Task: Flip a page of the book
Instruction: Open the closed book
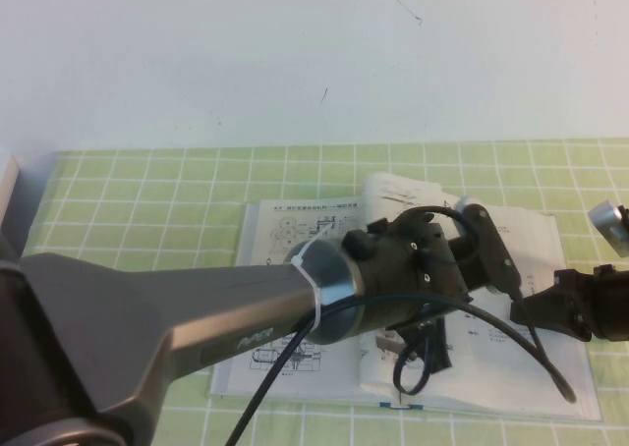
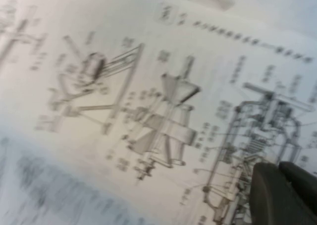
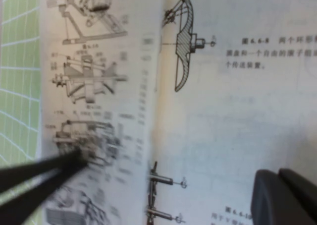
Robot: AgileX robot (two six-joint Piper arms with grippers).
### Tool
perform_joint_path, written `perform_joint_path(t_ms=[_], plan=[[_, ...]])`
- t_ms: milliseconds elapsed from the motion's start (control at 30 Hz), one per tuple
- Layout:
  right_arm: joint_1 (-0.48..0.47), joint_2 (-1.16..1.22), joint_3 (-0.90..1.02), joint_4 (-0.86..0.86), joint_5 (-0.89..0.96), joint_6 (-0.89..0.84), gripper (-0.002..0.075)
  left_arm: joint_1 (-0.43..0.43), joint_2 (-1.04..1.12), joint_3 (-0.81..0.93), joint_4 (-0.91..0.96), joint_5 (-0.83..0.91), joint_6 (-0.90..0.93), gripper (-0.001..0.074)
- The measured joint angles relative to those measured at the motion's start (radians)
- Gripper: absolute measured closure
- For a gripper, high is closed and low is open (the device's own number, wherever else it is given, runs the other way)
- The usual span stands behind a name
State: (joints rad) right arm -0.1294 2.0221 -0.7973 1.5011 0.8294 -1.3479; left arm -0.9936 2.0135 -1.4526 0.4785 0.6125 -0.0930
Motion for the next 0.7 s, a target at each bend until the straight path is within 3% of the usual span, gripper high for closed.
perform_joint_path(t_ms=[300, 700], plan=[[0.0, 0.0, 0.0, -0.004, 0.004, 0.0, 0.0727, 0.003, -0.036, 0.0, 0.234, 0.227, -0.229, 0.0738], [0.0, 0.0, 0.0, -0.004, 0.008, 0.002, 0.0728, 0.023, -0.188, 0.0, 0.413, 0.489, -0.341, 0.0738]])
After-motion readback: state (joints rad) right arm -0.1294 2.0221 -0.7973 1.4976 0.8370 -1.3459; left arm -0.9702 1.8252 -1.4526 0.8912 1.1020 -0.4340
